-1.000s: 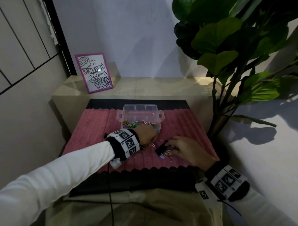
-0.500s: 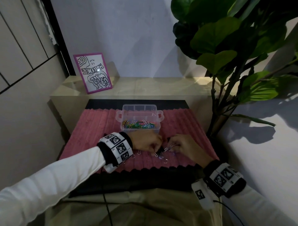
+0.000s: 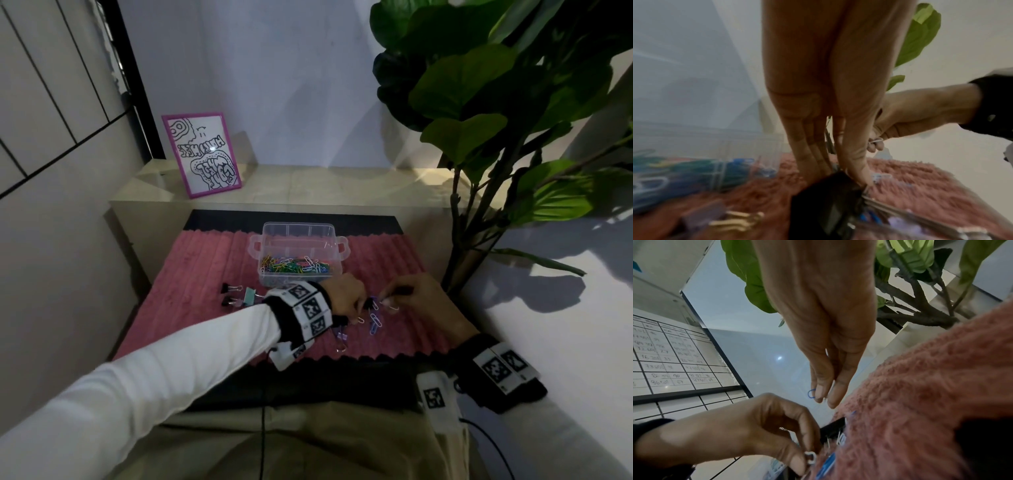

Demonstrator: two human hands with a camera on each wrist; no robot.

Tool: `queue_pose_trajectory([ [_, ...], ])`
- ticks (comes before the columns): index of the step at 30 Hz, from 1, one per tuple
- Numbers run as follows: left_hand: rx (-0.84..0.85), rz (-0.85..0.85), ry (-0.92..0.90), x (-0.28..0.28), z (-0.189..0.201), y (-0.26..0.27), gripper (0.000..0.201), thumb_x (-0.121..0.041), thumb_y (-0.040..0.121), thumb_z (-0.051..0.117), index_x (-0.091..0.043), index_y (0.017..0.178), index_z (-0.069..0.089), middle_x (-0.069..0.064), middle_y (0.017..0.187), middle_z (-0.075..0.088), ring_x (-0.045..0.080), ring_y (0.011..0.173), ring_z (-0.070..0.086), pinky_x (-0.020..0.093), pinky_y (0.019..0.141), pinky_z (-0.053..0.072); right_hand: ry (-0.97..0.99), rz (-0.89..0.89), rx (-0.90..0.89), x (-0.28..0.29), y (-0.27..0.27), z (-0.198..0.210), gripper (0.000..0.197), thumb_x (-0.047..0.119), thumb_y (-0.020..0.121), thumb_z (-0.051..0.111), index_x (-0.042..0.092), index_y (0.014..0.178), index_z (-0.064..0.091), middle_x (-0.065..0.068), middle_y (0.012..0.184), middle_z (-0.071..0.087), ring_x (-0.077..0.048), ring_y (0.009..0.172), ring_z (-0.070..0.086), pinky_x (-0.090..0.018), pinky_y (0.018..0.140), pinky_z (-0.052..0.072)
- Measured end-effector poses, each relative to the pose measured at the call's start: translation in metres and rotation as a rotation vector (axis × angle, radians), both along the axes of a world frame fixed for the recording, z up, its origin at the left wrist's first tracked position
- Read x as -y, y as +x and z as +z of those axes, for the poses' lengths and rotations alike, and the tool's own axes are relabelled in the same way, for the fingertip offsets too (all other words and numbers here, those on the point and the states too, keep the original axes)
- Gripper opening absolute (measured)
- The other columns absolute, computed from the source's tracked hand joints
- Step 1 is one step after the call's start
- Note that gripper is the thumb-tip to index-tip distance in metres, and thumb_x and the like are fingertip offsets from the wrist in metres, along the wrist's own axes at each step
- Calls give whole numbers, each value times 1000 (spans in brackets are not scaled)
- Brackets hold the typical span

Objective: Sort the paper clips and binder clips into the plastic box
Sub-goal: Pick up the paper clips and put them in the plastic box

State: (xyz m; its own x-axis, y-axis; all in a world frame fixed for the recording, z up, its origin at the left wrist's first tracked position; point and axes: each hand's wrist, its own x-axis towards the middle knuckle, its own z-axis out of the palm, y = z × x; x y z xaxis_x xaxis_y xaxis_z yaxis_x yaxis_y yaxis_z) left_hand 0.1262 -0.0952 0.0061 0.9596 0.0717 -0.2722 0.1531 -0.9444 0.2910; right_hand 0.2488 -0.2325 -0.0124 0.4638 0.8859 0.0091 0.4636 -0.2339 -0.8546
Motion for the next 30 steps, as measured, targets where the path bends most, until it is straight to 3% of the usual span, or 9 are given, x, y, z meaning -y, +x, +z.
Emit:
queue_pose_trajectory([
  [4, -51, 60, 82, 11, -12, 6, 33, -18, 77, 70, 4, 101, 63, 20, 104, 66, 33, 97, 62, 40, 83, 52, -32, 17, -75, -3, -4, -2, 23, -6, 75, 67, 15, 69, 70, 8, 62, 71, -6, 60, 67, -21, 58, 55],
  [7, -34, 107, 95, 18, -17, 5, 30, -10, 78, 68, 5, 104, 60, 22, 108, 64, 35, 99, 62, 42, 84, 53, -23, -8, -89, -7, -7, -1, 10, -6, 76, 66, 2, 77, 70, 1, 71, 70, -5, 62, 67, -17, 56, 55],
  [12, -46, 45, -67, 1, -9, 7, 24, -11, 76, 69, -4, 99, 68, 13, 103, 69, 24, 94, 62, 29, 80, 46, -18, -35, -202, -13, -8, 0, 13, -9, 79, 61, 2, 78, 67, -8, 74, 67, -7, 61, 66, -15, 54, 52],
  [14, -79, 77, -226, -9, -7, 5, 25, -13, 77, 69, -6, 101, 67, 7, 90, 69, 14, 78, 60, 21, 71, 45, 4, -61, -260, -15, -8, 0, 9, -9, 80, 60, -5, 86, 66, -9, 74, 65, -3, 59, 66, -12, 54, 50],
  [16, -89, 141, -432, -16, -4, 1, 26, -12, 80, 67, -4, 104, 65, -2, 75, 62, 2, 62, 57, 11, 58, 47, 15, -85, -359, -17, -8, -1, 7, -6, 82, 60, -4, 86, 65, -7, 74, 66, -7, 63, 67, -12, 56, 51],
  [19, -5, 185, -553, -27, 7, -11, 23, -12, 82, 65, -3, 103, 63, -6, 75, 61, 2, 66, 58, 10, 59, 49, 11, -78, -489, -19, -6, 0, 7, -2, 81, 62, 4, 83, 67, -7, 79, 69, -12, 72, 69, -14, 63, 53],
  [22, 167, 239, -482, -49, 28, -31, 18, -14, 82, 66, -5, 97, 64, 0, 81, 65, 5, 68, 60, 18, 66, 51, -12, -29, -425, -21, -6, 10, 10, -2, 80, 63, -1, 89, 66, -4, 78, 70, -8, 70, 69, -13, 61, 52],
  [26, 358, 460, -369, -93, 52, -50, 14, -2, 80, 65, 0, 94, 65, 3, 76, 63, 3, 56, 60, 10, 54, 51, 2, 56, -249, -48, -14, 32, 8, -4, 78, 65, -2, 86, 67, 3, 70, 71, -4, 63, 67, -15, 60, 52],
  [30, 361, 553, -279, -118, 51, -50, 15, 5, 80, 62, 3, 94, 66, 12, 80, 66, 0, 49, 59, 8, 50, 50, 27, 66, -87, -100, -22, 51, 18, -6, 77, 66, -14, 93, 63, -14, 80, 68, -8, 60, 66, -14, 54, 52],
])
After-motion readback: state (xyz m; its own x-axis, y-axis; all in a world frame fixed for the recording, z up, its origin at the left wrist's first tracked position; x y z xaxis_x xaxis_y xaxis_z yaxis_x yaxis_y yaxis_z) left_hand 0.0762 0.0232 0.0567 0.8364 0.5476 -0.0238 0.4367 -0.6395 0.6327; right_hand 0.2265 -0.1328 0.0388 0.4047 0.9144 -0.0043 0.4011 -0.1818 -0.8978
